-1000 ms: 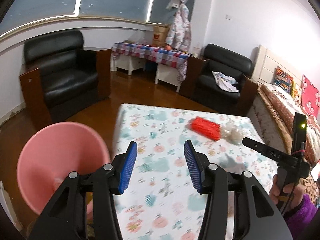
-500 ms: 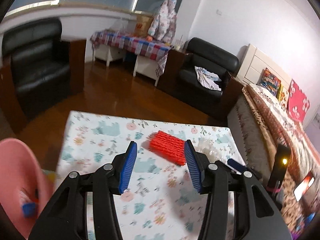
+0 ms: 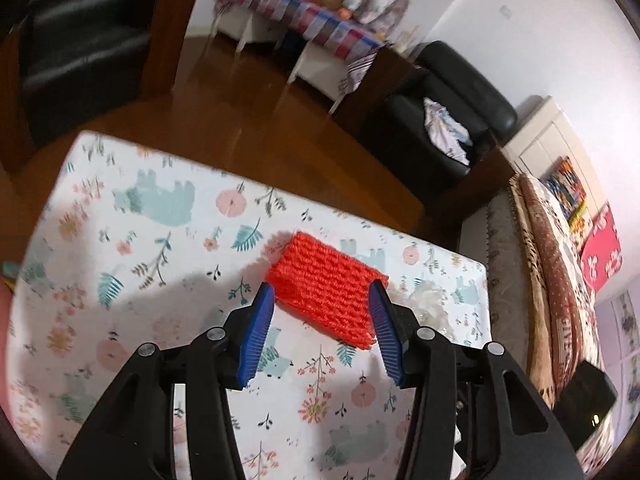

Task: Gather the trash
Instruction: 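Grasp the red mesh sleeve with the left tool while the right tool grasps the clear bubble wrap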

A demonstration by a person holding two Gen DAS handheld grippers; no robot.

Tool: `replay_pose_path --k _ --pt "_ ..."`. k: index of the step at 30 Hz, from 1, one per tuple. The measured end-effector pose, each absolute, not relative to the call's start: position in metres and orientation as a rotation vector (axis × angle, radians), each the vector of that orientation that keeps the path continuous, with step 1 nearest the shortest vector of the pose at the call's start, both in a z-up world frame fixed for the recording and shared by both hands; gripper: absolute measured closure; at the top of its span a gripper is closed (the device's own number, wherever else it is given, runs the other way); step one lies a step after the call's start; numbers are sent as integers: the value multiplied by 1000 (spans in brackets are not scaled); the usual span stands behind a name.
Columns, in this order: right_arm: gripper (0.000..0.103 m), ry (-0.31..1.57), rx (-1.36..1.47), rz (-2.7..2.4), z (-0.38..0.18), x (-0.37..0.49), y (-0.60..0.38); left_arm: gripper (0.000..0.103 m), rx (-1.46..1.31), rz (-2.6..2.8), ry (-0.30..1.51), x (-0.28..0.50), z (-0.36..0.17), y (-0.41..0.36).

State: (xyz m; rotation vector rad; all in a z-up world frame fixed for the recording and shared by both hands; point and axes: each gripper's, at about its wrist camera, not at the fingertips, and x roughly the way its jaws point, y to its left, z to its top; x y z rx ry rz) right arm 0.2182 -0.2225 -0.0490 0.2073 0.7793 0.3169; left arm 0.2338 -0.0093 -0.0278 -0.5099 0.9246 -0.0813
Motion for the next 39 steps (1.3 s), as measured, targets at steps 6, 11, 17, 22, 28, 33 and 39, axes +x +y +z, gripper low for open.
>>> replay_pose_path --k 6,11,17,22,28,33,39 --pt "82 784 226 337 -51 218 -226 54 -595 -51 981 247 -49 -5" --pt "90 791 234 362 -52 217 -227 54 -616 -28 991 256 -55 -7" --pt "93 791 242 378 -50 212 -227 54 -656 4 993 265 -62 -4" --pt "93 798 254 391 -51 212 -228 62 -667 4 974 268 -61 -4" --pt "93 799 268 405 -50 209 -231 84 -650 -17 941 255 -54 -1" --pt "93 804 291 436 -50 209 -235 90 -614 -18 884 240 -39 4" --pt "65 799 308 471 -45 207 -234 90 -516 -28 808 217 -13 4"
